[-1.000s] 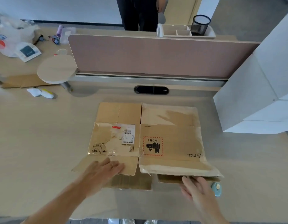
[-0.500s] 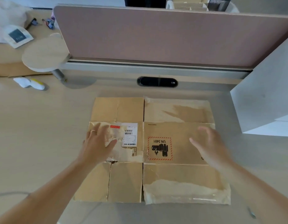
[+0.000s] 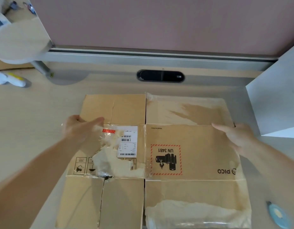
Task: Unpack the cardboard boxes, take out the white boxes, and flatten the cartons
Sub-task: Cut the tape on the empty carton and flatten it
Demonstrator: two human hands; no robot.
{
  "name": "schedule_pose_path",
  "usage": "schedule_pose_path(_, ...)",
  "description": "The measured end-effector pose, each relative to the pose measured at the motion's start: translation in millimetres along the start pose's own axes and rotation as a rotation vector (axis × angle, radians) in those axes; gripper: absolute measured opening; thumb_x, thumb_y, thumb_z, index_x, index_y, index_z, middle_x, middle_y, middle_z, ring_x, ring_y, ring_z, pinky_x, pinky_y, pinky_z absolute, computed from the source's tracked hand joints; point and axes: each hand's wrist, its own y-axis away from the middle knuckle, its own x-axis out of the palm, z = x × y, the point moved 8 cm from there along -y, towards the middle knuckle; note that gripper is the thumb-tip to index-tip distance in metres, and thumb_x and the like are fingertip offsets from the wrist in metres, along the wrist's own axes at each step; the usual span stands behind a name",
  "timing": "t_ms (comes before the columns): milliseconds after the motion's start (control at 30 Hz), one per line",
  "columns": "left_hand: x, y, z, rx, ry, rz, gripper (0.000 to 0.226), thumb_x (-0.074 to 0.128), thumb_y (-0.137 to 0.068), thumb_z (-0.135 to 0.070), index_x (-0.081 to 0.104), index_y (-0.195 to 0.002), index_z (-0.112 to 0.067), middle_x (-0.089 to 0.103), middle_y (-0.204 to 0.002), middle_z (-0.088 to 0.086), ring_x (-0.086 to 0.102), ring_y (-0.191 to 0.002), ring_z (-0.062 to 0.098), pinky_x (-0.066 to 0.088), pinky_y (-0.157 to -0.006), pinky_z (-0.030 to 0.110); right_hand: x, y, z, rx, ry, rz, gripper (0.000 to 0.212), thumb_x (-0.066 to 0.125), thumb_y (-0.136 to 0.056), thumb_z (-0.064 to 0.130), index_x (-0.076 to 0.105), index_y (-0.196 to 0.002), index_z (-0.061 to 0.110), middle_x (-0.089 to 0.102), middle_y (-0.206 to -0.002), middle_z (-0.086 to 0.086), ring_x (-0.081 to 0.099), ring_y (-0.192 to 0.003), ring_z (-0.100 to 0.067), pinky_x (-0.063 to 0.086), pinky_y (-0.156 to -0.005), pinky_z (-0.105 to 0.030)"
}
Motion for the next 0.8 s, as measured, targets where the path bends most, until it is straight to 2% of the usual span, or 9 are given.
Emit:
schedule_pose_path(100,-3.1,-6.9,-7.3,0.008,0.095,0.007,0.064,0.098,-0.059,-0.045,0.057,-0.098,-0.015,0.068,-0.093,0.005,0.067,-0.081,0.025,0.060,-0.068,0.045,0.5,-4.5,8.6,0.010,-0.154,0.052,0.044,0.091,-0.076,0.026,0.071,-0.113,0.011,0.077,-0.107,-0.012,0.075,-0.089,-0.029,0.059,-0.063,-0.035)
schedule_pose_path(167,-7.9,-11.2,-14.4,0.073,0.127,-0.032,0.069,0.096,-0.062,-0.049,0.056,-0.109,-0.019,0.063,-0.093,-0.003,0.061,-0.077,0.015,0.048,-0.058,0.034,-0.8,-5.2,20.0,-0.070,-0.197,0.025,0.041,0.085,-0.084,0.026,0.068,-0.119,0.015,0.075,-0.118,-0.009,0.072,-0.107,-0.031,0.062,-0.086,-0.049)
schedule_pose_path(233,-9.5,-16.3,-19.9,0.120,0.135,-0.048,0.070,0.094,-0.065,-0.051,0.054,-0.114,-0.022,0.059,-0.091,-0.006,0.057,-0.077,0.010,0.043,-0.057,0.030,-0.5,-4.0,30.4,-0.124,-0.215,0.010,0.046,0.084,-0.087,0.026,0.065,-0.127,0.015,0.074,-0.121,-0.006,0.069,-0.115,-0.031,0.052,-0.106,-0.055)
schedule_pose_path(333,-3.6,-26.0,-20.2,0.132,0.091,-0.031,0.073,0.093,-0.069,-0.047,0.050,-0.122,-0.022,0.057,-0.095,-0.007,0.055,-0.080,0.010,0.042,-0.060,0.029,4.7,-9.3,36.8,-0.132,-0.211,0.042,0.045,0.083,-0.088,0.027,0.066,-0.127,0.014,0.075,-0.118,-0.005,0.070,-0.110,-0.028,0.053,-0.103,-0.050)
schedule_pose_path(400,1.9,-30.3,-18.7,0.132,0.046,-0.022,0.079,0.092,-0.072,-0.042,0.049,-0.134,-0.019,0.057,-0.103,-0.006,0.060,-0.091,0.018,0.048,-0.068,0.032,7.9,-15.2,33.6,-0.118,-0.175,0.033,0.049,0.083,-0.087,0.029,0.064,-0.130,0.013,0.073,-0.120,-0.006,0.069,-0.112,-0.028,0.052,-0.105,-0.049)
schedule_pose_path(500,9.3,-25.5,-20.3,0.263,-0.251,-0.069,0.086,0.088,-0.076,-0.037,0.042,-0.147,-0.019,0.048,-0.140,0.007,0.047,-0.132,0.033,0.043,-0.106,0.045,12.3,-20.4,26.2,-0.149,-0.029,-0.044,0.062,0.083,-0.087,0.025,0.054,-0.139,0.008,0.065,-0.131,-0.012,0.063,-0.118,-0.031,0.050,-0.108,-0.049)
schedule_pose_path(633,42.5,35.7,-34.2,0.718,-0.403,0.056,0.070,0.080,-0.083,-0.042,0.043,-0.142,-0.037,0.037,-0.155,0.001,0.039,-0.139,0.030,0.032,-0.110,0.047,19.8,17.8,45.0,-0.531,0.309,-0.236,0.079,0.083,-0.084,0.022,0.038,-0.149,0.011,0.038,-0.149,-0.014,0.039,-0.139,-0.035,0.034,-0.116,-0.045)
schedule_pose_path(733,88.2,90.1,-31.3,1.072,-0.621,0.230,0.075,0.052,-0.095,-0.065,0.028,-0.160,-0.037,0.021,-0.170,0.001,0.022,-0.155,0.026,0.020,-0.124,0.054,78.0,73.9,49.4,-0.876,0.528,-0.006,0.081,0.069,-0.092,0.045,0.025,-0.159,0.029,0.025,-0.164,-0.002,0.022,-0.153,-0.029,0.022,-0.125,-0.051)
schedule_pose_path(800,112.9,108.6,-19.8,1.147,-0.785,0.271,0.070,0.025,-0.102,-0.072,0.009,-0.164,-0.042,0.004,-0.174,-0.001,0.002,-0.160,0.024,0.010,-0.128,0.057,116.8,94.2,34.8,-0.954,0.800,0.129,0.085,0.047,-0.094,0.069,0.007,-0.163,0.038,0.003,-0.172,0.006,0.000,-0.159,-0.021,0.006,-0.127,-0.050)
